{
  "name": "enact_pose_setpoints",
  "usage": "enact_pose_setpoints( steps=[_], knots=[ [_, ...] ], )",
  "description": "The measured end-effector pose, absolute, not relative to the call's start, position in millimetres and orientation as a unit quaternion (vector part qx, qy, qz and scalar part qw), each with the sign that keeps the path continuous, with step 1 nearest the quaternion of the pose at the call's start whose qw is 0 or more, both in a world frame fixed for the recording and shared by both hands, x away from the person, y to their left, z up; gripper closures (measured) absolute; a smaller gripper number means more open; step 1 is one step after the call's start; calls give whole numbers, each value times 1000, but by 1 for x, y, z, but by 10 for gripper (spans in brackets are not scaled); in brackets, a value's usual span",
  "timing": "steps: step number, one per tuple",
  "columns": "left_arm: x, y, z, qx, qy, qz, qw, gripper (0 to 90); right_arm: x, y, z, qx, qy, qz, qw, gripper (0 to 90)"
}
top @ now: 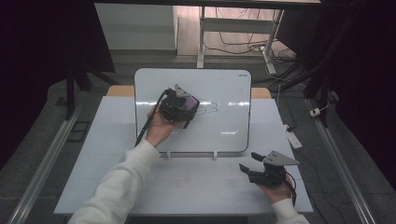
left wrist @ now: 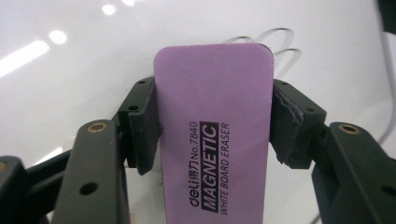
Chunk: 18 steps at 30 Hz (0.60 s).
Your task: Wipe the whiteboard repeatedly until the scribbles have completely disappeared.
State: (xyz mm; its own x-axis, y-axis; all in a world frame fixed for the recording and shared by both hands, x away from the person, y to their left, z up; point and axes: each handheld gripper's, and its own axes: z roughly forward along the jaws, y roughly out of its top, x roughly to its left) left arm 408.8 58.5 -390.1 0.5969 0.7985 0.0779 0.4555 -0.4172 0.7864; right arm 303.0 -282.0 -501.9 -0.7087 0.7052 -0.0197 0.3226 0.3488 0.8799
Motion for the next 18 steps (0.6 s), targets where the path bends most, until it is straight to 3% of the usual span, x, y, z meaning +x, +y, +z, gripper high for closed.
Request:
enact_pose_setpoints(
  steps=[6, 14, 18],
  knots=[
    [407, 42, -393, 824, 366, 237, 362, 406, 303, -284, -502, 325, 795, 470, 205, 298],
    [410, 115, -370, 776, 430, 275, 371, 407, 302, -287, -502, 330, 791, 471, 209, 298],
    [414, 133, -367, 759, 449, 264, 391, 407, 302, -288, -501, 331, 790, 470, 211, 299]
  ],
)
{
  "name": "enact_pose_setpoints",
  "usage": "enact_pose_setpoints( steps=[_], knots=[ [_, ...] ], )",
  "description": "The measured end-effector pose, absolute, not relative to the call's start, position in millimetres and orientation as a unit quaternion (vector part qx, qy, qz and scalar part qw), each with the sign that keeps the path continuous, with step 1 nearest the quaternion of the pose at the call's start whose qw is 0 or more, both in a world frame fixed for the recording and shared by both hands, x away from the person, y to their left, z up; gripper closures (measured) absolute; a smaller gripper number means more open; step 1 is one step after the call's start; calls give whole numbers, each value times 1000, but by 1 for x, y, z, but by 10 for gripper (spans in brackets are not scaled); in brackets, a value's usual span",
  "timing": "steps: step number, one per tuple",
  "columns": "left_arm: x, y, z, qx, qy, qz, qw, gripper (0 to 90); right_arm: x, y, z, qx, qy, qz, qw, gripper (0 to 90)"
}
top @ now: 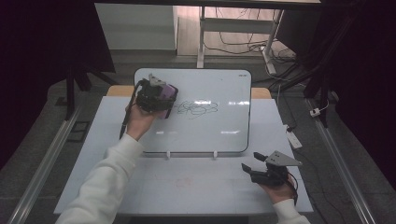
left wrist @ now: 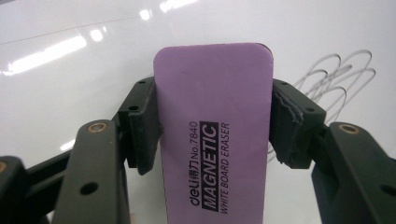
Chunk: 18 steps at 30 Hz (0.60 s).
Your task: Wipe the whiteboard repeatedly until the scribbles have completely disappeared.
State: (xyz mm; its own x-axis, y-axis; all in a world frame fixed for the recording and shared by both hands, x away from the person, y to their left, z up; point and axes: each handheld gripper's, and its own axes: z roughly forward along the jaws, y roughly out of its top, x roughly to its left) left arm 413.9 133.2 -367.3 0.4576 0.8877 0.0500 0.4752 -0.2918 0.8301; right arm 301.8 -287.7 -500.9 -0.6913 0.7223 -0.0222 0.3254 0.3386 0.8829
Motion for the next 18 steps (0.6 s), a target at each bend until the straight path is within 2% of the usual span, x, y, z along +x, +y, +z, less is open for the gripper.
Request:
enact_pose_setpoints(
  steps=[3, 13, 15, 18],
  knots=[
    [419, 119, -371, 764, 440, 259, 396, 407, 302, -289, -501, 333, 789, 470, 212, 298],
    [428, 34, -378, 797, 378, 233, 408, 407, 301, -291, -500, 332, 787, 474, 214, 298],
    [423, 30, -380, 804, 367, 245, 398, 407, 301, -292, -500, 332, 788, 473, 214, 299],
    [420, 46, -380, 799, 379, 245, 397, 407, 300, -293, -501, 333, 787, 473, 214, 299]
  ],
)
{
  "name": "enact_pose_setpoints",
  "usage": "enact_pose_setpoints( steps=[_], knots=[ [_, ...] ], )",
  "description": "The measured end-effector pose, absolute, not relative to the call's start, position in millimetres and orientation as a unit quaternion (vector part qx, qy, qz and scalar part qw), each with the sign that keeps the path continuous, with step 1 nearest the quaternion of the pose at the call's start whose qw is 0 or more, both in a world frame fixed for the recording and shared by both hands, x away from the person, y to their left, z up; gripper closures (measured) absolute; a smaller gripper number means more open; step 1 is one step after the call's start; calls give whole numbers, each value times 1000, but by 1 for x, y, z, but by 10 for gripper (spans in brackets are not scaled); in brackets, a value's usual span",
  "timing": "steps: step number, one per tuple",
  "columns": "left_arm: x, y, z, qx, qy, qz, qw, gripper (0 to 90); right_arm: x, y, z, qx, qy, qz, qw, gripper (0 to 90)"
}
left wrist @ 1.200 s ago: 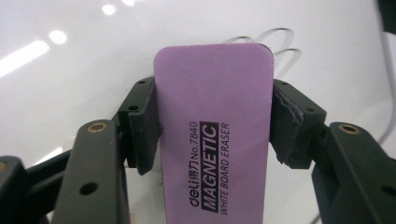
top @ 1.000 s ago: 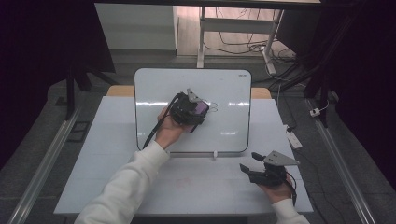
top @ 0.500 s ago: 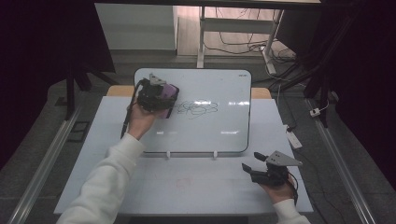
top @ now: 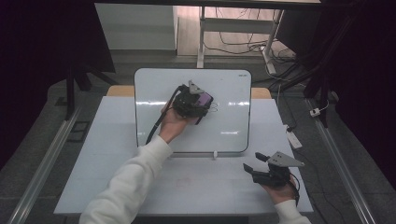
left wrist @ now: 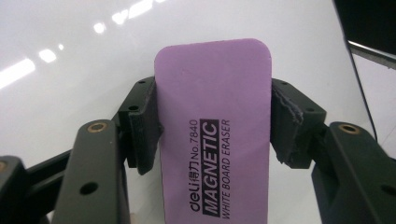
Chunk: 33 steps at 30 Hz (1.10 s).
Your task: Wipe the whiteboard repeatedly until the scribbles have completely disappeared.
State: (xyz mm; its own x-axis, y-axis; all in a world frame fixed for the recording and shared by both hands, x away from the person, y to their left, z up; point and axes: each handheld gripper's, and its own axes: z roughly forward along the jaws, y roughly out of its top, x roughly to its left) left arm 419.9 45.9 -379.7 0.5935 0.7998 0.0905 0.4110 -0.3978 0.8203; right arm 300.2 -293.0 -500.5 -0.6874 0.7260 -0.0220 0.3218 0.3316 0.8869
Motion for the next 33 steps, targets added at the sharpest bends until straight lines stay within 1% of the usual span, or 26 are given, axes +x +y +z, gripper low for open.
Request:
enact_pose_setpoints(
  steps=[8, 10, 12, 14, 17, 30, 33],
  knots=[
    [411, 126, -378, 762, 440, 271, 391, 407, 299, -292, -500, 333, 787, 472, 215, 299],
    [411, 137, -378, 755, 450, 267, 395, 407, 299, -291, -500, 332, 788, 472, 215, 299],
    [412, 138, -378, 754, 452, 265, 397, 407, 300, -291, -500, 332, 788, 471, 216, 299],
    [413, 130, -380, 757, 446, 271, 394, 407, 300, -290, -500, 332, 788, 471, 215, 299],
    [417, 108, -380, 764, 432, 266, 399, 407, 300, -291, -500, 332, 788, 471, 215, 299],
    [438, -21, -377, 807, 353, 215, 422, 407, 298, -295, -500, 335, 785, 475, 215, 299],
    [437, -33, -377, 815, 339, 229, 411, 407, 297, -297, -499, 336, 784, 475, 216, 299]
  ],
)
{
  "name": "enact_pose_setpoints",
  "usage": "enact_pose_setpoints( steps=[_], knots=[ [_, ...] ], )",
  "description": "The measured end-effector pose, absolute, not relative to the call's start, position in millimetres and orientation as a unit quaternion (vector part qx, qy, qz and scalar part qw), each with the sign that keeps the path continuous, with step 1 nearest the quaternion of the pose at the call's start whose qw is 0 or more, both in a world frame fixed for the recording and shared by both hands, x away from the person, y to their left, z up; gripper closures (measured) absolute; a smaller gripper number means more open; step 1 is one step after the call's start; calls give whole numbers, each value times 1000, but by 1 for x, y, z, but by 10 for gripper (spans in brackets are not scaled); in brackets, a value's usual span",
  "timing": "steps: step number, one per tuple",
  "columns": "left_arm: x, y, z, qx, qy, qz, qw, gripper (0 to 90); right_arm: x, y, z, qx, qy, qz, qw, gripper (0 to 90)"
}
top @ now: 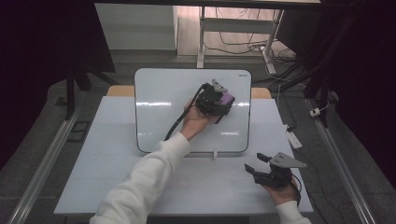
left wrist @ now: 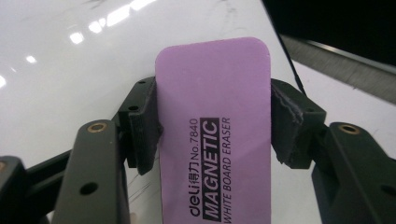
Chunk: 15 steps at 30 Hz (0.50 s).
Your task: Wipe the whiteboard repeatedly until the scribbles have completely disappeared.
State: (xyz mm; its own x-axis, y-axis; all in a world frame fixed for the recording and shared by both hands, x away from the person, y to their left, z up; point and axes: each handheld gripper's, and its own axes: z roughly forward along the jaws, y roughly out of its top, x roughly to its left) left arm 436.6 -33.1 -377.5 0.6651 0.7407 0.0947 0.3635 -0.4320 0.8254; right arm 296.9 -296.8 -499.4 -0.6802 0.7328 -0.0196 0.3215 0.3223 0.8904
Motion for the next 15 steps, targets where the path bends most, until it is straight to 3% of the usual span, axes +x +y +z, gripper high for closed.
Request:
enact_pose_setpoints(
  steps=[5, 10, 15],
  knots=[
    [440, -5, -368, 797, 361, 229, 426, 407, 295, -300, -500, 339, 783, 475, 218, 299],
    [440, 46, -355, 770, 396, 266, 425, 407, 294, -299, -499, 339, 783, 474, 220, 300],
    [438, 95, -354, 740, 435, 264, 440, 407, 294, -299, -500, 340, 783, 473, 220, 300]
  ],
)
